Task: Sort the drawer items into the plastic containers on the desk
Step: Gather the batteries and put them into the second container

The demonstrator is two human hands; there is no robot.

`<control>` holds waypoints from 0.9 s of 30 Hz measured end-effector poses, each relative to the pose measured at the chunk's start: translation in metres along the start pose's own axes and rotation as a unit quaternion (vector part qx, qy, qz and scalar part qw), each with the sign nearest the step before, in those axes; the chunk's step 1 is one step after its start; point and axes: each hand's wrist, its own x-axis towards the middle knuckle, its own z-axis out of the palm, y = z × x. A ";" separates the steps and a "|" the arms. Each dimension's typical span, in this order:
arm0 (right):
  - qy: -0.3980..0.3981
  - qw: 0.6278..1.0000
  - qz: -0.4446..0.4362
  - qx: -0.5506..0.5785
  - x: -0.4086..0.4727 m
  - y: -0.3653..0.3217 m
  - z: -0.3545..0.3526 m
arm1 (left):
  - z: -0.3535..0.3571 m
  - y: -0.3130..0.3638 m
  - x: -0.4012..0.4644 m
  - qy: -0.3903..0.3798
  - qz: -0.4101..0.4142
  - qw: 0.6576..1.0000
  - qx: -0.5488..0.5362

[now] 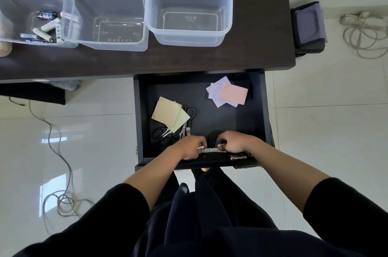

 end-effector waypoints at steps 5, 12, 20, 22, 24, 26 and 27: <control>-0.011 1.000 -0.002 -0.002 0.000 0.001 0.004 | 0.001 0.002 -0.003 -0.008 -0.018 0.999 -0.035; -0.019 0.999 0.017 -0.022 0.005 -0.005 0.007 | -0.006 0.007 -0.017 -0.001 -0.053 0.996 -0.076; 0.053 0.997 0.029 0.055 -0.003 -0.005 0.010 | -0.013 0.011 -0.041 0.031 -0.063 0.992 -0.103; 0.079 0.993 0.025 0.081 -0.003 -0.005 0.009 | -0.016 0.013 -0.048 0.044 -0.063 0.990 -0.118; 0.116 0.986 0.023 0.119 -0.004 -0.006 0.007 | -0.021 0.015 -0.054 0.056 -0.064 0.988 -0.132; 0.156 0.974 0.019 0.160 -0.008 -0.009 0.003 | -0.025 0.015 -0.059 0.080 -0.065 0.984 -0.146; 0.171 0.969 0.018 0.176 -0.010 -0.010 0.001 | -0.028 0.014 -0.062 0.096 -0.065 0.981 -0.156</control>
